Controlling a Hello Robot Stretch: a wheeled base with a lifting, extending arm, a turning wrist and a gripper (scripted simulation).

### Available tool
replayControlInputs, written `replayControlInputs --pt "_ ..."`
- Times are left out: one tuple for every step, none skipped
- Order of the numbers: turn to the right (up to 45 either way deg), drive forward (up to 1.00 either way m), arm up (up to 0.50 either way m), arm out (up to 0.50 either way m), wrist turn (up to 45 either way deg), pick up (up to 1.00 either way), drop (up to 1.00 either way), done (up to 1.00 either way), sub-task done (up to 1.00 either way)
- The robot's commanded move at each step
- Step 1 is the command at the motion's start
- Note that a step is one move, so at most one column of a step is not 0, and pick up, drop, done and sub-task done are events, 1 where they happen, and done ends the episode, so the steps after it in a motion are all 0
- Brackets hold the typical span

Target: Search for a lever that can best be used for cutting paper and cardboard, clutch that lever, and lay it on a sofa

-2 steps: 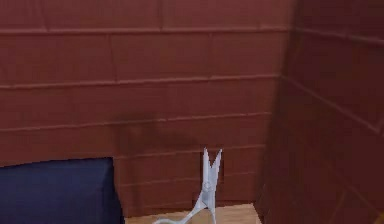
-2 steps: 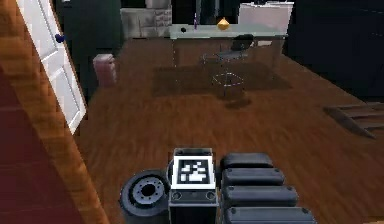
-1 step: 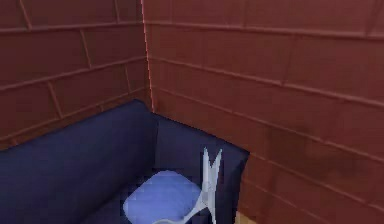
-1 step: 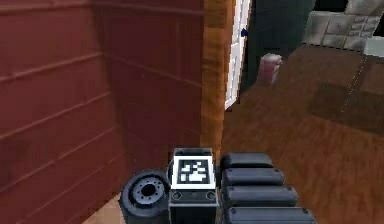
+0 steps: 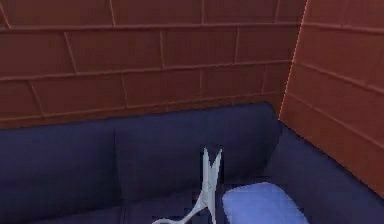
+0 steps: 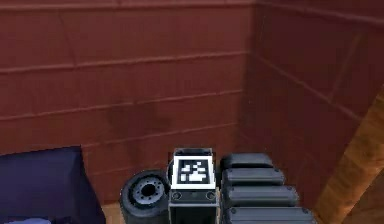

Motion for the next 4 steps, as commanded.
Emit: replayControlInputs --pt "45.0 0.00 0.00 0.00 0.0 0.00 0.00 0.00 0.00" --pt "45.0 0.00 0.00 0.00 0.0 0.00 0.00 0.00 0.00" --pt "45.0 0.00 0.00 0.00 0.0 0.00 0.00 0.00 0.00" --pt "21.0 0.00 0.00 0.00 0.0 0.00 0.00 0.00 0.00"
